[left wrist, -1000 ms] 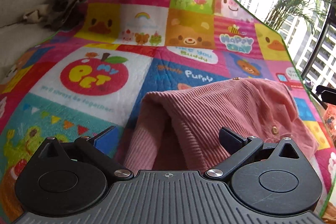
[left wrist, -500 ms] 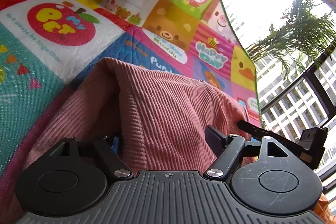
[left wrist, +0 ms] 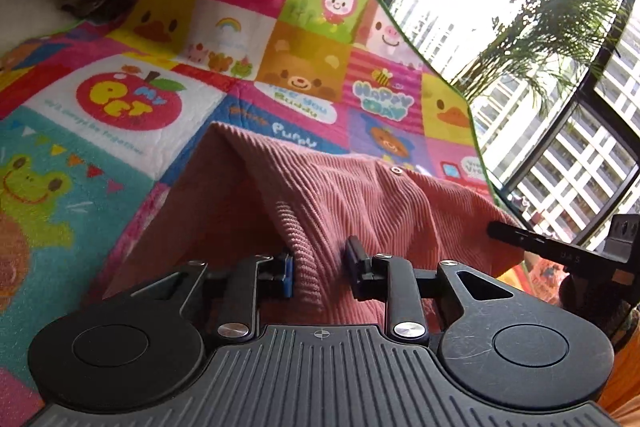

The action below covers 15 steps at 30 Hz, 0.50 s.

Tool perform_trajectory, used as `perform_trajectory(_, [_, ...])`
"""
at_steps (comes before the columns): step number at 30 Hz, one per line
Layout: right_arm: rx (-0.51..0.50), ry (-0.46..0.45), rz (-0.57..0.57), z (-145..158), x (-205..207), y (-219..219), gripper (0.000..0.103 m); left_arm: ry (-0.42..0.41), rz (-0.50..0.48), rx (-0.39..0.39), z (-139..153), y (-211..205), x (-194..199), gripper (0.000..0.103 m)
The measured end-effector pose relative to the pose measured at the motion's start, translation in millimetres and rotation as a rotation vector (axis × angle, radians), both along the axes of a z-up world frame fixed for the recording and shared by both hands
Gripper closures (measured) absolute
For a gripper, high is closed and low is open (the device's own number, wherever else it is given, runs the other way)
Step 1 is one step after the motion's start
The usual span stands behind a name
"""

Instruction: Fold clothes

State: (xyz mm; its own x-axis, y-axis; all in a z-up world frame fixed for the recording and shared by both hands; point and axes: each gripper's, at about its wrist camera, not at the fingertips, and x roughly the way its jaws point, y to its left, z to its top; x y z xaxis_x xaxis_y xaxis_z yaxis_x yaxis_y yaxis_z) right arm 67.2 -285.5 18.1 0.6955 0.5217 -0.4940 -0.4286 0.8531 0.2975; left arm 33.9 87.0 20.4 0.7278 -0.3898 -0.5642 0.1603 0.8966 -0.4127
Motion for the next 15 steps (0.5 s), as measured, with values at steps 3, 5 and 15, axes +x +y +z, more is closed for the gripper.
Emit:
perform_trajectory(3, [-0.048,0.075,-0.031,-25.4,6.7,2.8,0.088,0.027,0.023,0.032,-9.9,4.3,1.4,0.057])
perform_trajectory(5, [-0.056,0.088,-0.044,-28.7,9.3,1.3,0.080,0.035,0.034,0.040,-12.8,8.0,2.4,0.048])
perform_trajectory(15, [-0.129,-0.192,0.058,26.3,2.1,43.9,0.043,-0.116,-0.008,0.003,9.1,-1.7,17.4,0.025])
